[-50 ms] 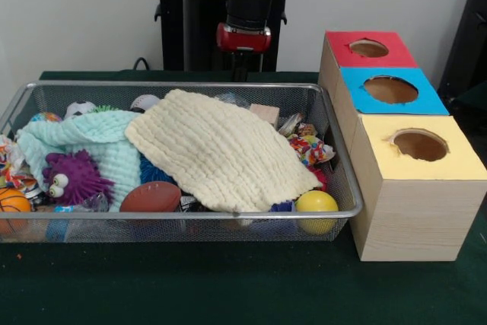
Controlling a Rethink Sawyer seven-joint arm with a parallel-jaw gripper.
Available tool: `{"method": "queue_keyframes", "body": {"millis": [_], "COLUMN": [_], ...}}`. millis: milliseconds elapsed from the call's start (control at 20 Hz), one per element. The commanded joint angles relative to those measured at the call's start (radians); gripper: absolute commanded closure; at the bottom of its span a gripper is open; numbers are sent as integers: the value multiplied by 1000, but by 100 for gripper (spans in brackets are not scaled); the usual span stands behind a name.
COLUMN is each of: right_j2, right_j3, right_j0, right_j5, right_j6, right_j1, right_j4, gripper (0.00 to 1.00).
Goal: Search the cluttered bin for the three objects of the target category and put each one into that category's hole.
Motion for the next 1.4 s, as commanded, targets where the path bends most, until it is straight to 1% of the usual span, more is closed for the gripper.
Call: {"method": "queue_keyframes", "body": {"millis": [50, 200, 500, 600, 700, 800, 850, 950, 1150, 1200, 1400], "right_j2": [54, 54, 72, 73, 87, 104, 112, 123, 146, 151, 162], "right_j3": [-376, -381, -390, -388, -385, -386, -383, -372, -355, -350, -340], "right_j0": [2, 4, -32, -37, -59, -84, -93, -101, -120, -126, -140], "right_j5": [341, 348, 274, 229, 187, 118, 106, 112, 143, 137, 141], "right_j6": [90, 93, 101, 104, 112, 120, 122, 128, 150, 153, 161], "right_j1": [211, 223, 228, 225, 215, 201, 189, 170, 154, 153, 149], "right_j4": [273, 281, 216, 189, 142, 67, 39, 17, 12, 12, 11], "gripper": [100, 100, 100, 100, 100, 100, 100, 100, 100, 0, 0]}}
